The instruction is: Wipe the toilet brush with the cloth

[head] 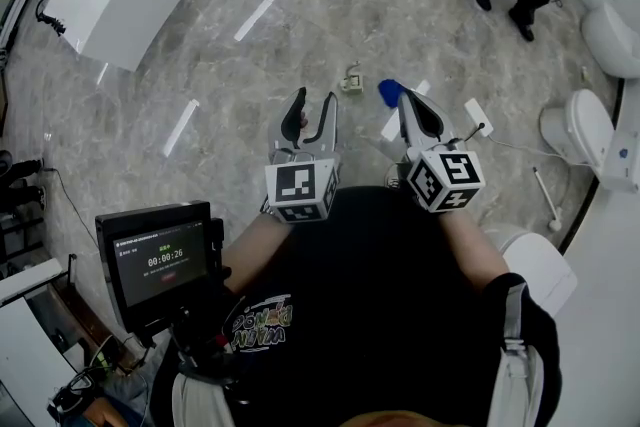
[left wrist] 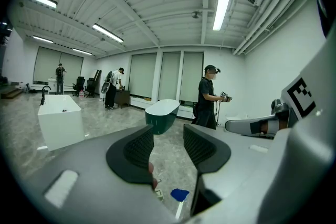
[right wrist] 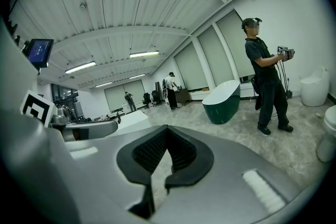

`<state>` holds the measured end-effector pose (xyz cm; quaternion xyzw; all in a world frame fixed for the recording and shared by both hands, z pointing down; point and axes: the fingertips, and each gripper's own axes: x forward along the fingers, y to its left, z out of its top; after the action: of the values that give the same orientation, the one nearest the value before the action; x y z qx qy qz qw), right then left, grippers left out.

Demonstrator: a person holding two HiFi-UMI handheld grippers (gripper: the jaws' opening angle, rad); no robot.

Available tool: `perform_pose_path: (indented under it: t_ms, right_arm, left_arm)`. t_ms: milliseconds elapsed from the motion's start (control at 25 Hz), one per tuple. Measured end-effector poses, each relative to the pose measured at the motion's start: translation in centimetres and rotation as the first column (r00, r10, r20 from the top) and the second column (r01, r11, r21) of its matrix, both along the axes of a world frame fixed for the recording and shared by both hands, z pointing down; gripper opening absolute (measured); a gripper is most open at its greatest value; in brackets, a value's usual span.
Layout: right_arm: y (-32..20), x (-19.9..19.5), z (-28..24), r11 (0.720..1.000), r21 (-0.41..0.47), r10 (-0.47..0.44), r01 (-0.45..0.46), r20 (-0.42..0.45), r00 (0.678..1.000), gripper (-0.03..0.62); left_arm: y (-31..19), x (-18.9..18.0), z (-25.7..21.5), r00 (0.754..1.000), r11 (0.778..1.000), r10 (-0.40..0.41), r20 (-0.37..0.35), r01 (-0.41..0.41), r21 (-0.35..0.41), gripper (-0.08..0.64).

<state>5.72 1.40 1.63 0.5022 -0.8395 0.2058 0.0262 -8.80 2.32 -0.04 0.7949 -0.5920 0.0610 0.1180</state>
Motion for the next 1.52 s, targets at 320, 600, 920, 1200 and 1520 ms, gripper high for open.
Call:
perform_pose_path:
  t_ms: [320, 600, 920, 1200, 1520]
  right_arm:
    - [-0.1, 0.8, -0.3, 0.999, 0.012, 0.029, -0.030, 0.001, 1.000, 0.000]
    - [-0.2, 1.5, -0.6, 0.999, 0.022, 0.049, -0.049, 0.002, 0.999, 0.000]
    - [-0.2, 1.4, -0.7, 0.998, 0.026, 0.048, -0.048, -0.002, 0.999, 0.000]
    - [-0.2, 1.2, -0.9, 0.999, 0.034, 0.043, -0.043, -0.003, 0.999, 0.000]
    - [-0.1, 1.2, -0.8, 0.998, 0.032, 0.046, -0.046, 0.001, 0.999, 0.000]
  left_arm:
    - [0.0, 0.2, 0.0, 1.000, 1.000, 0.006, 0.001, -0.006, 0.001, 0.179]
    - [0.0, 0.4, 0.0, 1.000, 1.000, 0.009, 0.002, -0.009, 0.002, 0.178]
    - [-0.1, 0.4, -0.1, 1.000, 1.000, 0.007, 0.004, -0.007, 0.004, 0.178]
    - [-0.1, 0.2, -0.1, 1.000, 1.000, 0.005, 0.003, -0.005, 0.005, 0.178]
    - [0.0, 0.0, 0.0, 1.000, 1.000, 0.003, 0.006, -0.003, 0.001, 0.178]
